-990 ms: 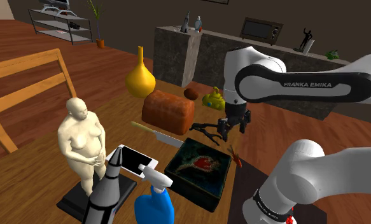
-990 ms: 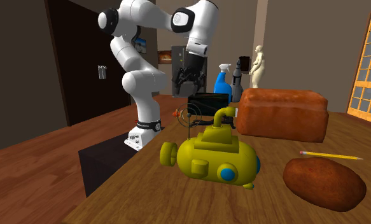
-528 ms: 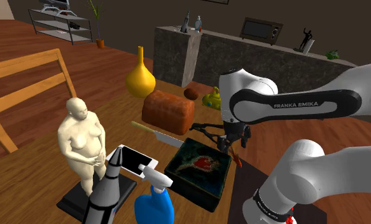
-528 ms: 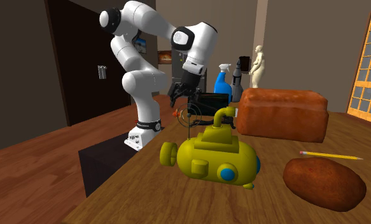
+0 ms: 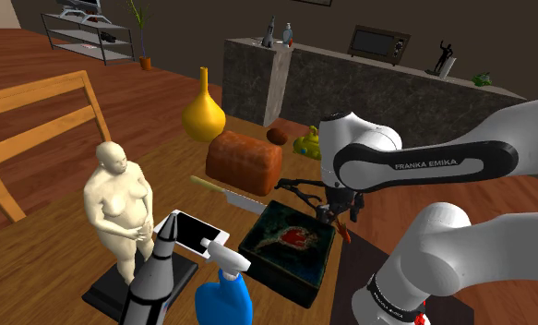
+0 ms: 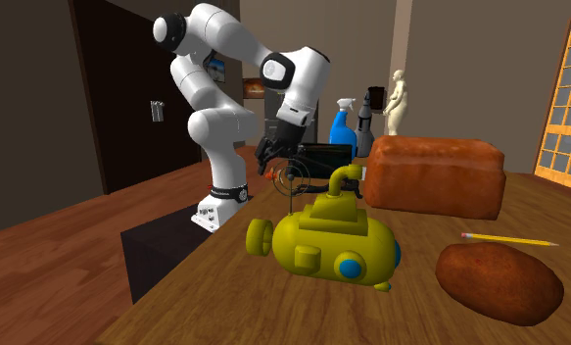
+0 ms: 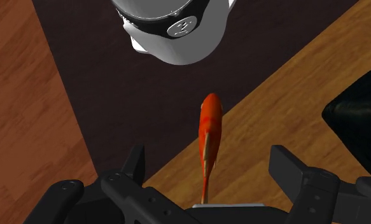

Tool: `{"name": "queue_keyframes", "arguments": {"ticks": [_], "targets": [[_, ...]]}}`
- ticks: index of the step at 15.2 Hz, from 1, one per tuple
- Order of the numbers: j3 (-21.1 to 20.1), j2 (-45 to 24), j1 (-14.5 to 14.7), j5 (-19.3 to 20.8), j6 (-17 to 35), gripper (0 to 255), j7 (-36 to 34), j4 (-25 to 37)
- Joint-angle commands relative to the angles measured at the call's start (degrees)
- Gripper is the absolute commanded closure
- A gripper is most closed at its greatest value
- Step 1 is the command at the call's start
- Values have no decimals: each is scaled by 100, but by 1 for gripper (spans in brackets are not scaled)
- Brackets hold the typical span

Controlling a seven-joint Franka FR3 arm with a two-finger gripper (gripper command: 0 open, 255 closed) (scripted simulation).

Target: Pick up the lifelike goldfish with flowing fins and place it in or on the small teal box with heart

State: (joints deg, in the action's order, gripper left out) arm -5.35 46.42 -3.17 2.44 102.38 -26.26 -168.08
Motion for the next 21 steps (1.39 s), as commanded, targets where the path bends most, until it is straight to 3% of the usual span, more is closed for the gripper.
{"name": "queue_keyframes", "arguments": {"ticks": [1, 4, 5, 14, 21], "targets": [[0, 6, 0, 0, 8, 0, 0, -13], [0, 5, 1, 0, 7, 0, 0, -12], [0, 5, 1, 0, 7, 255, 0, -12], [0, 6, 0, 0, 8, 255, 0, -13], [29, 286, -1, 13, -682, 255, 64, 400]]}}
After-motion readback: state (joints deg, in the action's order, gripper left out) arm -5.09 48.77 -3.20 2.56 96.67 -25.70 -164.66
